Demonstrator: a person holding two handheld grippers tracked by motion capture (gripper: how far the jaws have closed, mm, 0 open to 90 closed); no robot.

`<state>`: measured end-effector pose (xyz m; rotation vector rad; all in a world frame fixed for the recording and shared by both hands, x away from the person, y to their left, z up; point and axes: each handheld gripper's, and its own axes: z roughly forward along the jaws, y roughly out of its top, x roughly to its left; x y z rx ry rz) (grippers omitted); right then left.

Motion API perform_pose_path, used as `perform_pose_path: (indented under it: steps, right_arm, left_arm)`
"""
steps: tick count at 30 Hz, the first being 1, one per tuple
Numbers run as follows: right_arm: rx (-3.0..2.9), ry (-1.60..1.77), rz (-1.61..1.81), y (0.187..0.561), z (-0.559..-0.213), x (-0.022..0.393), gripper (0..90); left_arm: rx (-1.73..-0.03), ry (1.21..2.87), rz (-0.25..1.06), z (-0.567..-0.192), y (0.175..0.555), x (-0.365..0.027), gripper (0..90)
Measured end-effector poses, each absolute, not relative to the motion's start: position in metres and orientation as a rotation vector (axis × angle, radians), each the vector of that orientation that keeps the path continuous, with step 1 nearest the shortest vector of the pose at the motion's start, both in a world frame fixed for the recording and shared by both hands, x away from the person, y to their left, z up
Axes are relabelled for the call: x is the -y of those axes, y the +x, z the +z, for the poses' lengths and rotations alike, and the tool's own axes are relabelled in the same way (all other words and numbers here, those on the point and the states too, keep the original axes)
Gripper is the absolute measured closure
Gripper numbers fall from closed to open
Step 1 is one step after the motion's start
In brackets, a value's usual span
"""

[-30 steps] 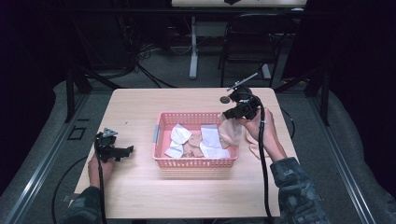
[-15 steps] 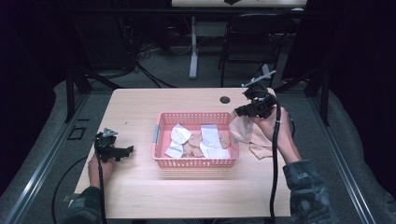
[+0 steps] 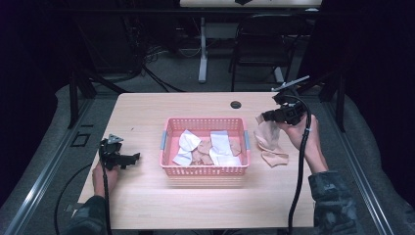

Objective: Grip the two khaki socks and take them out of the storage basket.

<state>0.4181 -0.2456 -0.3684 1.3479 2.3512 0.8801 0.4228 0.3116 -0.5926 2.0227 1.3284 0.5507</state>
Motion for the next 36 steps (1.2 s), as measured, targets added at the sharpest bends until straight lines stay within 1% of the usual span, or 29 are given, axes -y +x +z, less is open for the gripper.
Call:
perform_pose_path:
  steps: [8, 15, 36]
  right_arm:
    - [-2.346, 1.421, 0.897, 0.424, -0.392, 0.266, 86.3]
    - [-2.368, 1.448, 0.886, 0.425, -0.411, 0.275, 86.3]
    - [-2.442, 1.561, 0.798, 0.436, -0.470, 0.279, 86.2]
  left_arm:
    - [-1.330, 2.024, 0.551, -0.592, 0.423, -0.312, 0.0]
    - [-1.330, 2.024, 0.551, -0.592, 0.423, -0.312, 0.0]
    - [-1.330, 2.024, 0.551, -0.592, 0.423, -0.312, 0.0]
